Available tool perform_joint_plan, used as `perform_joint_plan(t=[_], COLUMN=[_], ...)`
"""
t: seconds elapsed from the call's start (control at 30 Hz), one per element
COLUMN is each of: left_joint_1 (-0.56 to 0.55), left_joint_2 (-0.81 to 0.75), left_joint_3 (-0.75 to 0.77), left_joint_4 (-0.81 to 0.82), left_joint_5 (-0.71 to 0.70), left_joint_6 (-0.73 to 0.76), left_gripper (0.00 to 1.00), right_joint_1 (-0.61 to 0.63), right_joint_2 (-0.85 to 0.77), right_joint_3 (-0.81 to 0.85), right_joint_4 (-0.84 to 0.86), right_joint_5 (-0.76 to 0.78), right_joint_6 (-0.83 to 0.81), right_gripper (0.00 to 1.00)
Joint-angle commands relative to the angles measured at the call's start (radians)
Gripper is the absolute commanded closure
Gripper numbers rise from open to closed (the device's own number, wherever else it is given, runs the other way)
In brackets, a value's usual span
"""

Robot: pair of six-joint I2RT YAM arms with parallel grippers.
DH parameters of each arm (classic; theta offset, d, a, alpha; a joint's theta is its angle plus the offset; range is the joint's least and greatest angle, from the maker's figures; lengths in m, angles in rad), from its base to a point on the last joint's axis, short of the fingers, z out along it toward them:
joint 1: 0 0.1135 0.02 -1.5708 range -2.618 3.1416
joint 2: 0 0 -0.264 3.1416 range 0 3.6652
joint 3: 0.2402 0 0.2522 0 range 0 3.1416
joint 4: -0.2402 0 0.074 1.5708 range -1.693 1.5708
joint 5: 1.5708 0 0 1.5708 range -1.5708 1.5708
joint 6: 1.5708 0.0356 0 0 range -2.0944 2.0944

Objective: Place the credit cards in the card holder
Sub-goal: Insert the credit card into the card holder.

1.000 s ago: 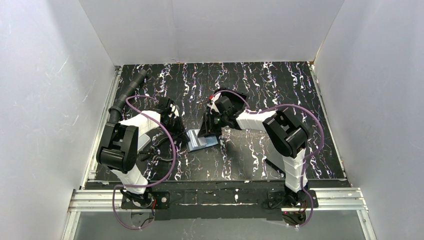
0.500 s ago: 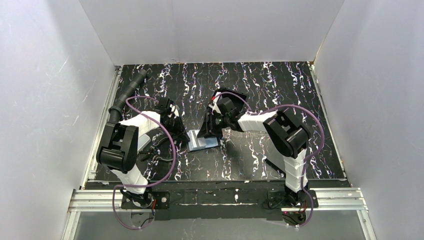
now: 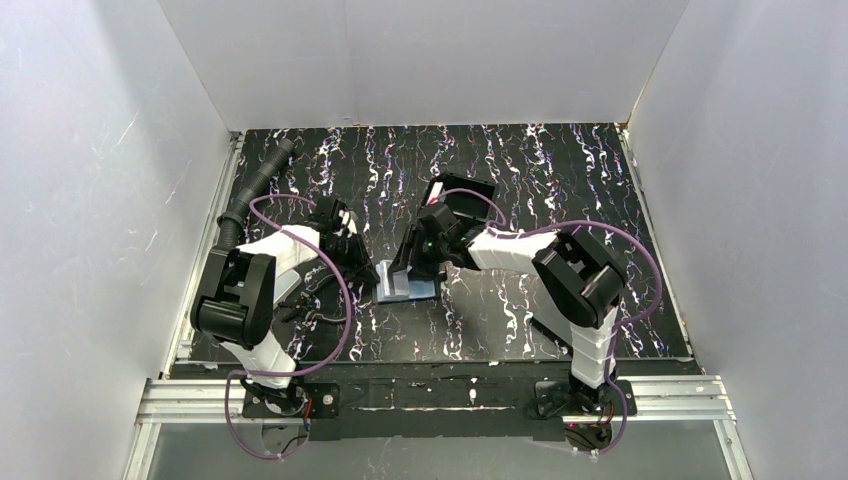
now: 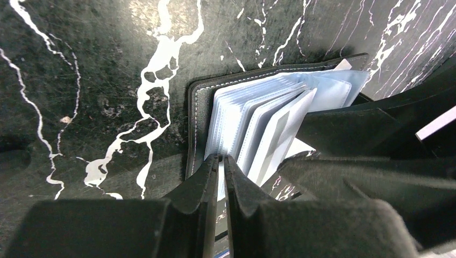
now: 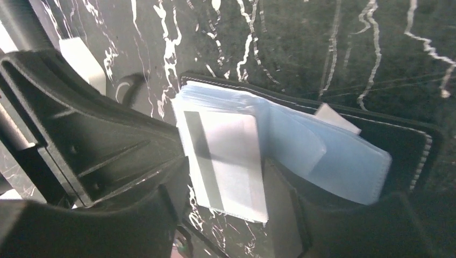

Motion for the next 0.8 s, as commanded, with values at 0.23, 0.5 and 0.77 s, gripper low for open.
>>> perform_joint_plan(t=[0.23, 0.5, 0.77], left_joint_1=[-0.023, -0.023, -0.026], left_joint_2=[-0.014, -0.011, -0.018], left_joint_3=[-0.034, -0.04, -0.057], left_joint_4=[-0.006, -0.001, 0.016], left_joint_5=[-0.019, -0.016, 0.001], left_joint_6=[0.011, 0.009, -0.009], left_gripper=[0.93, 0.93, 0.93], right_joint_1=[0.042, 0.042, 0.051], right_joint_2=[-0.07, -0.093, -0.038], right_joint_3=[0.115, 0.015, 0.038], right_joint_4=[-0.284, -0.148, 0.048], right_joint_5=[0.034, -0.059, -0.15], right_joint_6=[-0.441, -0.342, -0.179], right_gripper=[0.19, 0.23, 0.41])
